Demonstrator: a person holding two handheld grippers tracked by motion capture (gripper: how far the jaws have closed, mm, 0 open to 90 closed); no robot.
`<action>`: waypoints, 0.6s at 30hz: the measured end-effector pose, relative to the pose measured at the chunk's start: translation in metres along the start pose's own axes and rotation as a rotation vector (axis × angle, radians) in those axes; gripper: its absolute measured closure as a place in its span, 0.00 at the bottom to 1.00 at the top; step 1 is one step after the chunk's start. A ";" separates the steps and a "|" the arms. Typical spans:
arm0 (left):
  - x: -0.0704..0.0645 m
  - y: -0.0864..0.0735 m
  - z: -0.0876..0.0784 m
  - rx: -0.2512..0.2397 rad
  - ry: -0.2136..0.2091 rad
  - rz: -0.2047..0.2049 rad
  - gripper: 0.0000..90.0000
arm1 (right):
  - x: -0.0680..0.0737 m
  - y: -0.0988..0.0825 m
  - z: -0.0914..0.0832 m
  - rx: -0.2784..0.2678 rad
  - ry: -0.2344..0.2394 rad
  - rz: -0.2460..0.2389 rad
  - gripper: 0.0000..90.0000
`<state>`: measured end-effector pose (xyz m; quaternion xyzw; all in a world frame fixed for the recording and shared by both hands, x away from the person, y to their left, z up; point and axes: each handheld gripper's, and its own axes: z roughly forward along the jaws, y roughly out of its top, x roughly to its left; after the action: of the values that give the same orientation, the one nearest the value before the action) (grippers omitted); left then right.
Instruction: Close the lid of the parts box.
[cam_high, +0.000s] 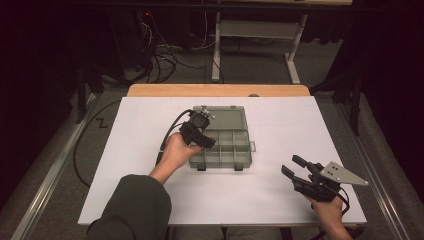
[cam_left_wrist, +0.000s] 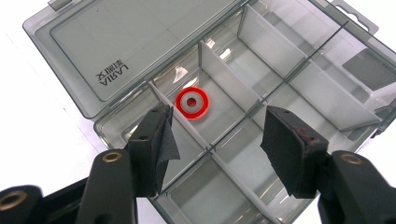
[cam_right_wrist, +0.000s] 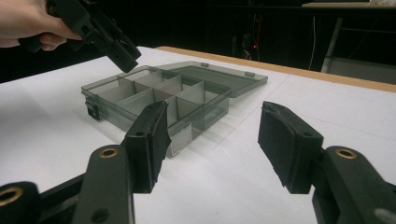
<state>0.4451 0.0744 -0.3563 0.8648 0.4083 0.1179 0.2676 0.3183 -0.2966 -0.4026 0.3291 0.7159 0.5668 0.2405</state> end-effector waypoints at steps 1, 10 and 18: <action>0.000 -0.001 0.000 -0.002 -0.001 -0.001 0.47 | 0.000 0.000 0.000 -0.001 0.000 0.004 0.50; 0.005 -0.011 -0.007 -0.014 0.007 -0.012 0.47 | 0.003 0.001 0.004 0.024 0.002 -0.012 0.52; 0.011 -0.019 -0.013 -0.028 0.027 -0.026 0.46 | 0.004 0.003 0.003 0.027 0.009 -0.005 0.54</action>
<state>0.4341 0.0971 -0.3559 0.8539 0.4214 0.1319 0.2754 0.3185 -0.2910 -0.4002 0.3280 0.7253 0.5581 0.2341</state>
